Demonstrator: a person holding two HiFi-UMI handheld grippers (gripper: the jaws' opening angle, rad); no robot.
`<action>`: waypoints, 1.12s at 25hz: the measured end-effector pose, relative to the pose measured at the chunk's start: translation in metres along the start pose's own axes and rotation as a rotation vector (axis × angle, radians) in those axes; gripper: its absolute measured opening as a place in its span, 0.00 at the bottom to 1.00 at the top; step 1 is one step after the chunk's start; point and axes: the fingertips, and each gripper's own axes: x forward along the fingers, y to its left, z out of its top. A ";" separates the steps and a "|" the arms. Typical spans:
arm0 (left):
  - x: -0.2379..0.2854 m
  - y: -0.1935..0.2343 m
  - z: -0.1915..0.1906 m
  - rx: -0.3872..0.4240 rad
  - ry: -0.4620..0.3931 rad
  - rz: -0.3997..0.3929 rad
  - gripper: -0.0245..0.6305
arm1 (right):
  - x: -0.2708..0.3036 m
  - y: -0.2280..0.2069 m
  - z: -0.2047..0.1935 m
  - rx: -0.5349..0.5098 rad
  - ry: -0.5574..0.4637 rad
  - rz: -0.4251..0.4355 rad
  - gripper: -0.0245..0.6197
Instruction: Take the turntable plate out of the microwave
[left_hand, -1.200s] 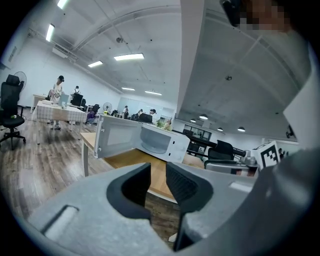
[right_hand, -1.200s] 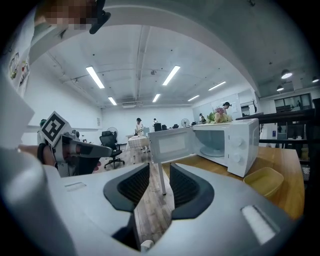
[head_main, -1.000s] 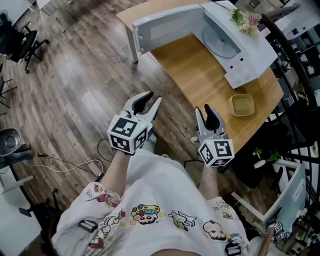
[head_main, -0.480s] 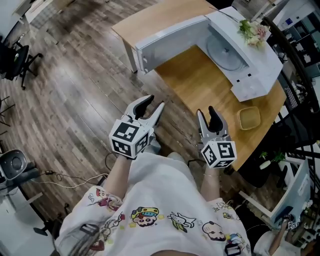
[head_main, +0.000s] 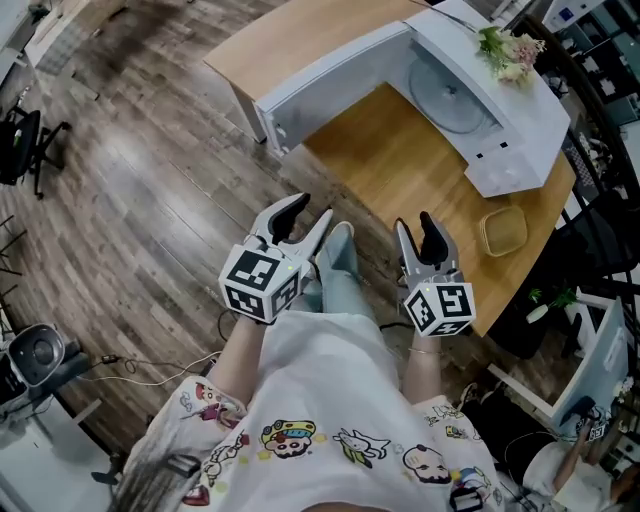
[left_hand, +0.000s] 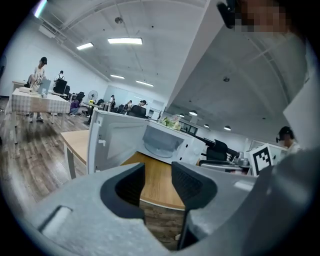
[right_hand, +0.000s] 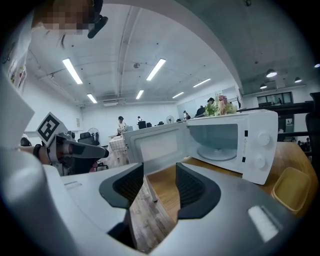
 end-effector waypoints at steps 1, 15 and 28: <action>0.006 0.001 0.000 0.001 0.007 -0.007 0.28 | 0.003 -0.005 0.000 0.004 0.001 -0.005 0.34; 0.135 0.009 0.072 0.064 0.033 -0.154 0.29 | 0.066 -0.096 0.052 0.045 -0.034 -0.123 0.35; 0.227 -0.011 0.118 0.096 0.032 -0.234 0.29 | 0.083 -0.165 0.095 0.052 -0.087 -0.175 0.35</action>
